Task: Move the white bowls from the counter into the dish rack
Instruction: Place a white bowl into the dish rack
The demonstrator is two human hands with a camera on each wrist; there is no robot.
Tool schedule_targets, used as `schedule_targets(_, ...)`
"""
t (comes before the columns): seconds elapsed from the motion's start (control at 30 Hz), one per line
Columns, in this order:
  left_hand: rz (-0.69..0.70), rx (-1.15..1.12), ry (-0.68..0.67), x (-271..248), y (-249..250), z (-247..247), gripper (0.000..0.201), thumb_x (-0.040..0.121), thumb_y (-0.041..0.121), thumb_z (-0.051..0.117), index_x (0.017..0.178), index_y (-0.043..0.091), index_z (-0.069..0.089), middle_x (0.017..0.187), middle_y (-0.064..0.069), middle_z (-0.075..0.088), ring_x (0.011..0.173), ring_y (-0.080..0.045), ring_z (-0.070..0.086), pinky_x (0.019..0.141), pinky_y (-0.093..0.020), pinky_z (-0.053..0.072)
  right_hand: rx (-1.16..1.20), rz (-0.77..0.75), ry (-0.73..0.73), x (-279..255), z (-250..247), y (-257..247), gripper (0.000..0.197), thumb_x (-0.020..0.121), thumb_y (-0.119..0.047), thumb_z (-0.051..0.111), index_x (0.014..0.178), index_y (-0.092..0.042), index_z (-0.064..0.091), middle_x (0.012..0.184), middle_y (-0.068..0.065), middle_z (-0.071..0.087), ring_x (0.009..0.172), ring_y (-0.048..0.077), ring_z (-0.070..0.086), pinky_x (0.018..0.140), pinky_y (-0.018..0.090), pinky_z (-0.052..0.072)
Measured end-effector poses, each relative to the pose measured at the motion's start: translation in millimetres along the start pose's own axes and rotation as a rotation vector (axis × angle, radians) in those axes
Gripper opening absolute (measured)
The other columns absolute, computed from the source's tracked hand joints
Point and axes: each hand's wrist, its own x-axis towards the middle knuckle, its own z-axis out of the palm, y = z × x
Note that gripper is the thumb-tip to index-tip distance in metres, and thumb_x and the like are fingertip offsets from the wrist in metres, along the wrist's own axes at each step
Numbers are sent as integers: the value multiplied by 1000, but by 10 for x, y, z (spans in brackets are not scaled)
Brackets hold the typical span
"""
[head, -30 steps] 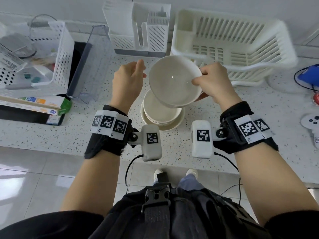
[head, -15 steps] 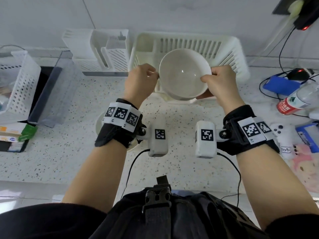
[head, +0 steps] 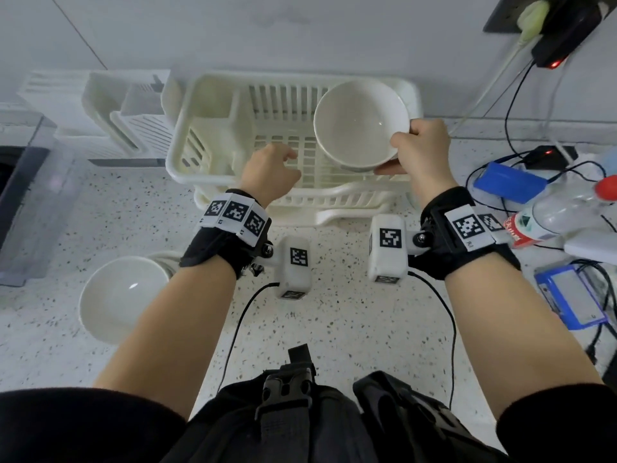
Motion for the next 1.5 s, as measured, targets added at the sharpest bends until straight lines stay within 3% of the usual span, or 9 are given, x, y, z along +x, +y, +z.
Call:
schedule_targets(0.13, 3, 44, -245, 245, -20, 65, 65, 75, 28, 74, 132, 15, 48, 141, -4, 49, 129, -21, 46, 106, -34, 35, 1, 58, -9, 358, 142, 38, 22, 82, 11, 42, 71, -1, 56, 78, 1, 57, 62, 26, 65, 66, 51, 61)
schedule_targets(0.47, -21, 140, -590, 647, -94, 265, 95, 62, 37, 82, 142, 23, 32, 152, 3, 33, 138, -20, 32, 113, -39, 24, -56, 262, -56, 907, 540, 243, 36, 86, 11, 35, 116, 7, 54, 106, 12, 49, 51, 20, 54, 69, 44, 60)
schedule_targets(0.73, -22, 148, -662, 710, -117, 329, 96, 65, 39, 80, 144, 25, 26, 154, 4, 26, 140, -19, 28, 113, -36, 23, -42, 352, -87, 1109, 652, 322, 46, 88, 10, 29, 132, 0, 41, 112, 13, 45, 56, 30, 62, 72, 47, 60)
schedule_targets(0.93, -50, 114, -681, 693, -161, 369, 94, 67, 40, 78, 144, 26, 27, 153, 4, 28, 140, -19, 28, 112, -38, 25, -59, 341, -130, 1150, 632, 384, 54, 90, 6, 27, 141, -12, 29, 145, 13, 34, 93, 41, 63, 50, 39, 59)
schedule_targets(1.07, -43, 123, -676, 682, -167, 381, 92, 68, 41, 77, 144, 27, 27, 154, 4, 28, 140, -19, 28, 113, -38, 25, -202, 308, -181, 1168, 579, 387, 69, 90, 3, 38, 149, -22, 12, 153, 17, 23, 98, 46, 66, 67, 54, 61)
schedule_targets(1.17, -46, 120, -668, 673, -173, 384, 92, 68, 41, 77, 144, 27, 27, 153, 5, 27, 140, -18, 27, 113, -39, 25, -314, 198, -165, 1128, 563, 393, 73, 86, 3, 46, 147, -26, 20, 152, 18, 28, 79, 40, 72, 70, 50, 62)
schedule_targets(1.27, -51, 102, -662, 666, -188, 393, 92, 67, 42, 77, 143, 28, 28, 153, 5, 28, 140, -18, 28, 113, -39, 25, -508, -16, -113, 1058, 579, 396, 58, 80, 3, 55, 136, -12, 46, 148, 13, 39, 110, 35, 63, 91, 47, 56)
schedule_targets(1.4, -49, 105, -660, 660, -189, 404, 91, 67, 42, 77, 143, 27, 28, 153, 4, 28, 140, -19, 28, 113, -39, 24, -534, -77, -283, 954, 620, 377, 32, 78, 5, 63, 108, -8, 69, 115, 13, 67, 80, 34, 72, 81, 42, 60)
schedule_targets(1.5, -50, 104, -657, 665, -191, 409, 91, 67, 42, 77, 143, 28, 29, 153, 4, 29, 140, -19, 28, 112, -39, 25, -579, -61, -326, 944, 639, 394, 23, 74, 4, 71, 95, -4, 73, 95, 17, 74, 80, 32, 71, 85, 41, 59)
